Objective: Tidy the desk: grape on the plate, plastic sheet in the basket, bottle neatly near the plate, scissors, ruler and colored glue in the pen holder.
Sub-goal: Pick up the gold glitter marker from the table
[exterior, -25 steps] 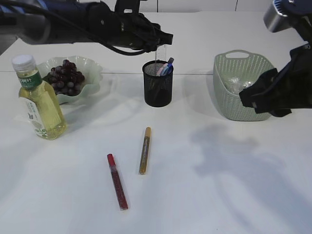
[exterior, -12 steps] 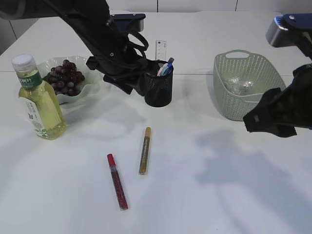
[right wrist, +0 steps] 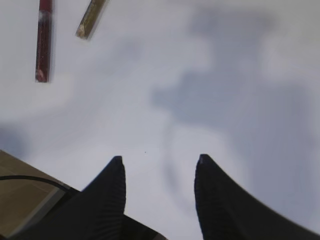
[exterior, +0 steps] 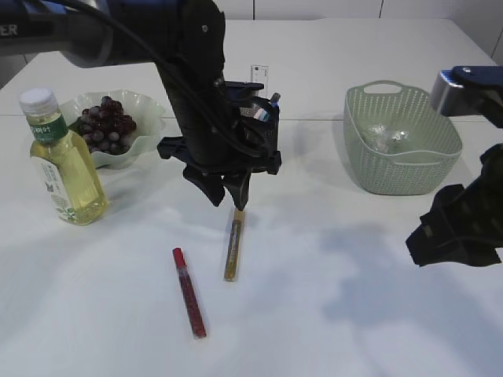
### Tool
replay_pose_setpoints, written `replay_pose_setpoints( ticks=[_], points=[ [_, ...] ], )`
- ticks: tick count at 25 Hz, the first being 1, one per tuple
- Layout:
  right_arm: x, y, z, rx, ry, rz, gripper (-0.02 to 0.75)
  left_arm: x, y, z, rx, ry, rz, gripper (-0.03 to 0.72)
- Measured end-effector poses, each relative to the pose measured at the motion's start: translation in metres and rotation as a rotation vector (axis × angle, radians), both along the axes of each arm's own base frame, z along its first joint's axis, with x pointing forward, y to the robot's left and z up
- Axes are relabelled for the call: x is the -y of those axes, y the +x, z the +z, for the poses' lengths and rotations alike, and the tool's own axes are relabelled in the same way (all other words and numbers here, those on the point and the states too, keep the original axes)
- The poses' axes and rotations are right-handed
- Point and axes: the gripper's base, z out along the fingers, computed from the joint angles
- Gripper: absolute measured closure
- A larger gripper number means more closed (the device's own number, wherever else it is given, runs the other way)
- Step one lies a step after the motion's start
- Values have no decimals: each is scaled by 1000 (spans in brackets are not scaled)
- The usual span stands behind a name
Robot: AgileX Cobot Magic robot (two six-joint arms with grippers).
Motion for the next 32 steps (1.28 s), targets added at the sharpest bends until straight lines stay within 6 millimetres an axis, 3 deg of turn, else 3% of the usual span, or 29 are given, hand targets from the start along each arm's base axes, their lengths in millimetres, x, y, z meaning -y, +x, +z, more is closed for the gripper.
replay_pose_setpoints(
  ticks=[11, 18, 25, 32],
  points=[
    [-1, -8, -2, -98, 11, 8, 374, 22, 29, -35, -63, 24, 82, 421],
    [-1, -9, -3, -110, 11, 8, 374, 21, 30, -37, -59, 37, 102, 430],
    [-1, -10, -3, -121, 7, 10, 374, 22, 32, -59, -95, 67, 103, 431],
    [-1, -11, -3, -122, 6, 10, 374, 14, 37, -62, -90, 80, 117, 438]
  ],
)
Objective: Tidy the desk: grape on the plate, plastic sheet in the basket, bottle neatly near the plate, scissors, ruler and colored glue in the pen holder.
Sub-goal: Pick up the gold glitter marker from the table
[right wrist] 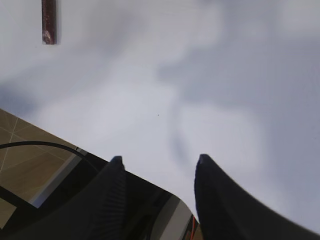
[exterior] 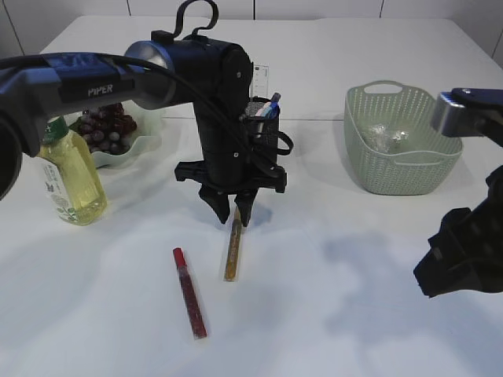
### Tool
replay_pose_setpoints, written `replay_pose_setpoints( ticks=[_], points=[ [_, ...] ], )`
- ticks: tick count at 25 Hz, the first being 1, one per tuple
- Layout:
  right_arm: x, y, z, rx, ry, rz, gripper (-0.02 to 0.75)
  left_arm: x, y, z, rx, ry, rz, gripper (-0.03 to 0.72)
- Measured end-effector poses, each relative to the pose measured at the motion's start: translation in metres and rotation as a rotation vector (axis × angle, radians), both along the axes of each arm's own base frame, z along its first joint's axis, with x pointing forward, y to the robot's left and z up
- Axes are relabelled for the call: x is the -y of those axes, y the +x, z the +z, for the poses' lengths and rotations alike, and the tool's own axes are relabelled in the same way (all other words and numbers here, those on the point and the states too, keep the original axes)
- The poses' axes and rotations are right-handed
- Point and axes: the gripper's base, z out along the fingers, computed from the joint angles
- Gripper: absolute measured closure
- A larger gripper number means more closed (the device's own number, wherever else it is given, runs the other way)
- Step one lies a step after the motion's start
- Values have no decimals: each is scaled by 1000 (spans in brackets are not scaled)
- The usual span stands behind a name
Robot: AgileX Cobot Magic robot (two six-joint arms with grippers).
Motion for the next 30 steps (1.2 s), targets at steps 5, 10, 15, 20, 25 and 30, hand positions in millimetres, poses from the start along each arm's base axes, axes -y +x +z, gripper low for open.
replay_pose_setpoints(
  ticks=[5, 10, 15, 20, 25, 30],
  points=[
    [0, 0, 0, 0, 0, 0, 374, -6, 4, -1, -3, -1, 17, 445],
    [0, 0, 0, -1, 1, 0, 374, -5, 4, -8, -23, -5, 21, 445],
    [0, 0, 0, -1, 1, 0, 374, -5, 4, -8, -23, -5, 21, 445],
    [0, 0, 0, -1, 1, 0, 374, -4, 3, -8, -27, -11, 23, 445],
    [0, 0, 0, -1, 1, 0, 374, -4, 3, -8, -28, -13, 24, 445],
    [0, 0, 0, -1, 1, 0, 374, -4, 3, -8, -29, -12, 24, 425]
  ],
)
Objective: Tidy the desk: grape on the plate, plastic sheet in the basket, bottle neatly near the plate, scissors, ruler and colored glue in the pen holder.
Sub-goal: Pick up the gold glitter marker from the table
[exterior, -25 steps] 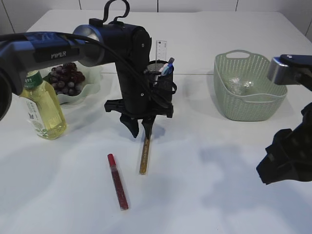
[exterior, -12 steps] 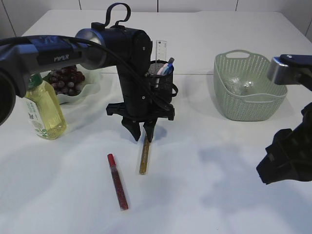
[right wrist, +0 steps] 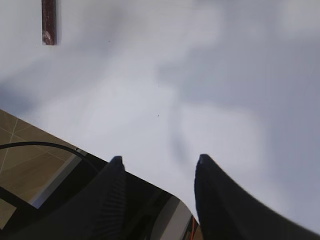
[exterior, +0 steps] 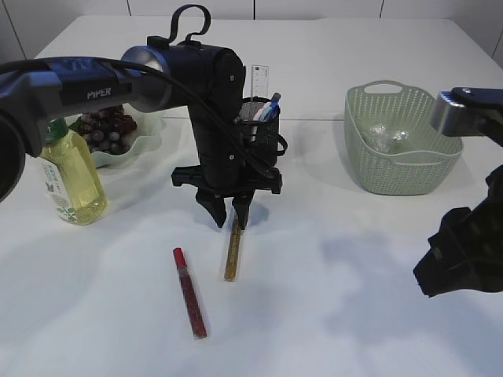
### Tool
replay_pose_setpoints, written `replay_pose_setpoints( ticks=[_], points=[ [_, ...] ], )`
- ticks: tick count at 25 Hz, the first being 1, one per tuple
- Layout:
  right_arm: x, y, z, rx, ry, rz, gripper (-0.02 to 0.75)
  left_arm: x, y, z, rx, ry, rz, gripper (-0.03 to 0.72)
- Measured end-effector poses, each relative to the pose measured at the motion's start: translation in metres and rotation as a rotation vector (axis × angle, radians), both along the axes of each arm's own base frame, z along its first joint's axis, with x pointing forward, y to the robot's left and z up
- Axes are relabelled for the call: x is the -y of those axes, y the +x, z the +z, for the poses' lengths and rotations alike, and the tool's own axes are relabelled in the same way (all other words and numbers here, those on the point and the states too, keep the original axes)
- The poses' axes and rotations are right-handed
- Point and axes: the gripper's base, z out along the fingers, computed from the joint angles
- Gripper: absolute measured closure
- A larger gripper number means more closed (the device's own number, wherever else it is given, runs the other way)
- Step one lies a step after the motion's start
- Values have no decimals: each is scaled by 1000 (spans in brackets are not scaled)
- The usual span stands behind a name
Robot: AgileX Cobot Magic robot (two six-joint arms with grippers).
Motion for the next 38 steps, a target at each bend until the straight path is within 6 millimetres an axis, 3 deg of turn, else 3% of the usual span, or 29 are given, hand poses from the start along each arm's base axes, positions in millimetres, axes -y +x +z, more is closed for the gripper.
replay_pose_setpoints(
  ticks=[12, 38],
  points=[
    [0, 0, 0, 0, 0, 0, 374, 1, -1, -10, -28, -5, 6, 407],
    [0, 0, 0, 0, 0, 0, 374, 1, -1, -10, -24, 1, 4, 409]
  ],
)
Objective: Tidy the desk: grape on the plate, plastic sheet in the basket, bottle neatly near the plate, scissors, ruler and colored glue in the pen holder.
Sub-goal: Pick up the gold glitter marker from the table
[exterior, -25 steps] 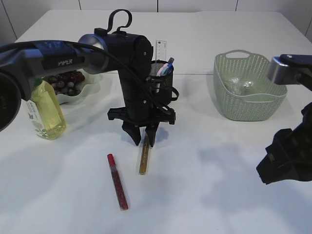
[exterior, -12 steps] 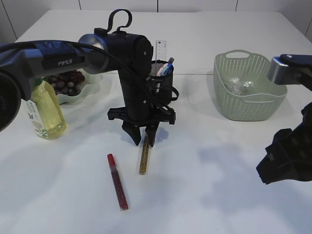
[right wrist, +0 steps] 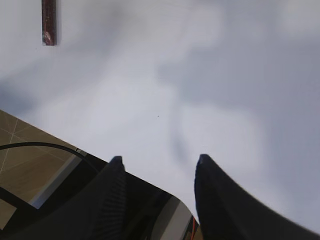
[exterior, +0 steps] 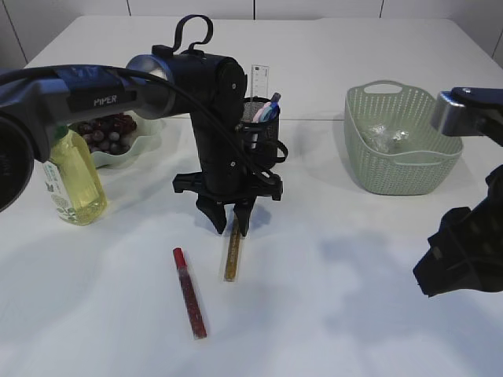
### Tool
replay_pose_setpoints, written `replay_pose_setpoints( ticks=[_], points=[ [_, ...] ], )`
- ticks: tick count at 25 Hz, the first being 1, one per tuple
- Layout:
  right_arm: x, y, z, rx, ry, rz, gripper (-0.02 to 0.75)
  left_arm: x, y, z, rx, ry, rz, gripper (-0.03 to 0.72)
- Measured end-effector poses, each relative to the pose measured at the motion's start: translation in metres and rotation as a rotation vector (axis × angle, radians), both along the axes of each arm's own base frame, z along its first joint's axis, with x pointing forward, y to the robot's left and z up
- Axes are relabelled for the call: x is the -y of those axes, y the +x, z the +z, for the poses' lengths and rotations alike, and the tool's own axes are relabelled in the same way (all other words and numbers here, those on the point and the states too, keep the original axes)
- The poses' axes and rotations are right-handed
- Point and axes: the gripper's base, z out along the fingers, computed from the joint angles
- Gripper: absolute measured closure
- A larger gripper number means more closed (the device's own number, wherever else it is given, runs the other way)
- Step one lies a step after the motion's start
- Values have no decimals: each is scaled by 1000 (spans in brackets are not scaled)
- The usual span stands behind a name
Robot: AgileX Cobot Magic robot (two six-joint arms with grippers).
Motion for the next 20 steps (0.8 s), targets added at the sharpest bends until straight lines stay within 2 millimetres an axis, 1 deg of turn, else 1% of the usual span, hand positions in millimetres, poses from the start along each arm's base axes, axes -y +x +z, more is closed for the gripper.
replay_pose_setpoints(
  ticks=[15, 18, 20],
  points=[
    [0, 0, 0, 2, 1, 0, 374, 0, 0, 0, 2, 3, -3, 409],
    [0, 0, 0, 3, 1, -1, 374, 0, 0, -2, -2, 5, -3, 416],
    [0, 0, 0, 3, 1, -1, 374, 1, -1, -8, -14, 9, -1, 420]
  ],
)
